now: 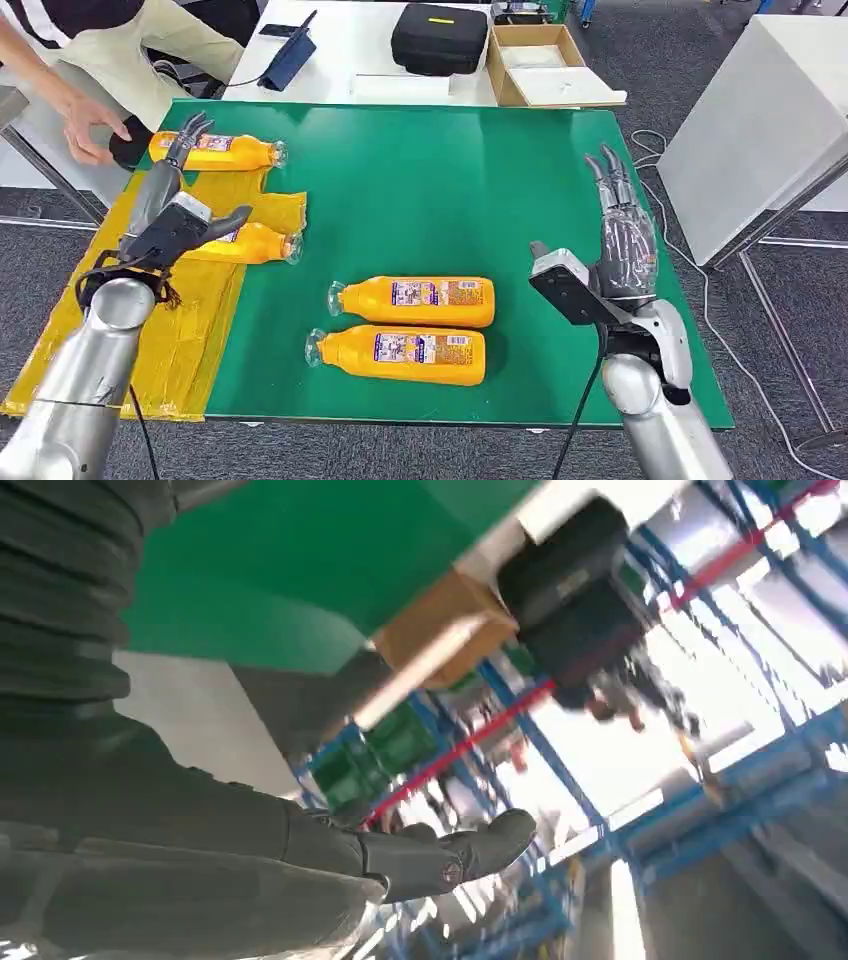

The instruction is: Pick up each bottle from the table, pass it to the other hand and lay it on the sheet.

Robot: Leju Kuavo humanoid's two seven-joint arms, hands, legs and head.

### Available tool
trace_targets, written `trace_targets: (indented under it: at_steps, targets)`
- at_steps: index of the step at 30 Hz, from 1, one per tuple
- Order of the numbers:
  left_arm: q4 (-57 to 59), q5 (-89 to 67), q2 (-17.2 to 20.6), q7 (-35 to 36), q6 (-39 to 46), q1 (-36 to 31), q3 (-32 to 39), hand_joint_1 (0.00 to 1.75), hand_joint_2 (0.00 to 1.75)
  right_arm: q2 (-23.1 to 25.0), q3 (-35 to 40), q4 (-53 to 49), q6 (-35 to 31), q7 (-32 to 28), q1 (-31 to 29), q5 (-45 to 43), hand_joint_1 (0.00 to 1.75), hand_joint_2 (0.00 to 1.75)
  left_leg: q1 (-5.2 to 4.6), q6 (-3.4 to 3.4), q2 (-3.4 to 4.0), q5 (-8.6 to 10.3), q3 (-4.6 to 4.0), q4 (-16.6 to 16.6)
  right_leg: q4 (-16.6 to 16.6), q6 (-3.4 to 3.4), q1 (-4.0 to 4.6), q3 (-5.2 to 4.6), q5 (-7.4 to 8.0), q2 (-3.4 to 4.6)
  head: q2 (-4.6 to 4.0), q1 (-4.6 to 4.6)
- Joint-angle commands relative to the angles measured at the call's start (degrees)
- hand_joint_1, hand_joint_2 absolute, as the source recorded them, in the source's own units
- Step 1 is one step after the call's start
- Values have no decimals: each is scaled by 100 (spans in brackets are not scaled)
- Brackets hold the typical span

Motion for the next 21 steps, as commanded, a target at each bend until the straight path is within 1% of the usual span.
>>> trace_targets:
  at_steps: [1,2,3,4,6,7,8,10,11,12,13,14,15,16,17,18,19,20,21]
  targets:
    - [-243,136,-408,46,-87,172,247,0,175,-92,212,489,174,75,-435,-31,0,175,4,-22,2,-14,42,-3,-5,-16,4,41,-13,-5,0,2]
    - [-203,313,-434,73,-182,191,229,0,175,-138,292,588,297,146,-560,18,0,175,3,-16,-2,-9,30,-4,-4,-12,2,29,-10,-7,0,0]
    - [-158,315,-443,65,-190,210,140,0,175,-194,397,770,449,271,-746,102,0,175,2,-21,-1,-12,43,-7,-6,-16,1,41,-13,-8,0,2]
    - [-104,280,-487,69,-133,233,67,0,175,-219,438,912,584,307,-903,62,0,175,4,-13,4,-7,26,-3,-4,-11,1,24,-7,0,0,4]
    - [-73,126,-672,-22,84,344,-101,0,175,-318,495,1198,814,315,-1166,-38,0,175,0,-25,12,-20,64,-10,-10,-19,-2,60,-16,5,0,0]
    - [-78,155,-739,-48,99,379,-163,0,175,-370,514,1259,888,296,-1216,-74,0,175,-1,-11,9,-7,32,-6,-6,-8,-3,30,-5,5,0,0]
    - [-117,211,-803,-92,118,435,-253,0,175,-433,548,1309,996,272,-1255,-142,0,175,-2,-25,15,-21,74,-13,-16,-18,-3,70,-15,6,0,0]
    - [-166,227,-862,-112,190,477,-352,0,175,-497,592,1293,1152,225,-1231,-265,0,175,0,-10,-4,-6,32,-7,-9,-7,-1,35,-7,-10,0,2]
    - [-188,252,-910,-110,210,493,-405,0,175,-559,624,1243,1296,169,-1187,-397,0,175,-1,-14,-10,-10,46,-10,-11,-9,-2,49,-13,-17,0,0]
    - [-227,326,-977,-141,316,513,-419,0,175,-619,643,1201,1536,78,-1145,-695,0,175,0,-5,-17,-1,25,-6,-7,-6,0,32,-8,-18,0,4]
    - [-246,361,-1016,-149,349,521,-420,0,175,-652,665,1201,1623,47,-1153,-796,0,175,2,-7,-25,-6,39,-5,-9,-10,2,50,-16,-26,0,4]
    - [-303,481,-1075,-178,331,545,-428,0,175,-728,770,1242,1766,17,-1239,-942,0,175,-1,-2,-21,-1,24,-4,-6,-7,1,35,-10,-17,0,0]
    - [-323,531,-1098,-193,313,528,-468,0,175,-750,910,1323,1957,2,-1384,-1128,0,175,-2,-6,-23,-6,34,-4,-7,-9,1,47,-14,-20,0,4]
    - [-319,538,-1107,-192,312,506,-500,0,175,-750,974,1363,1997,21,-1449,-1181,0,175,-2,0,-13,0,11,0,-3,-6,1,23,-5,-7,0,0]
    - [-294,559,-1136,-173,298,447,-558,0,175,-734,1071,1396,2059,26,-1519,-1236,0,175,-5,-4,-9,-8,24,2,0,-9,-1,35,-11,-5,0,2]
    - [-296,564,-1166,-163,305,427,-601,0,175,-712,1164,1425,2117,5,-1562,-1284,0,175,-8,3,-9,-4,8,0,0,-6,-1,21,-4,-3,0,2]
    - [-311,565,-1176,-155,318,434,-614,0,175,-699,1202,1434,2113,5,-1569,-1281,0,175,-9,-1,-10,-9,20,2,1,-10,-1,33,-10,-6,0,2]
    - [-310,565,-1181,-153,320,440,-618,0,175,-683,1214,1432,2114,5,-1566,-1281,0,175,-7,2,-7,-5,10,1,-2,-7,1,23,-5,-4,0,2]
    - [-310,565,-1181,-153,320,440,-618,0,175,-683,1214,1432,2114,5,-1566,-1281,0,175,-7,-5,-7,-11,27,0,-2,-12,2,38,-11,-6,0,0]
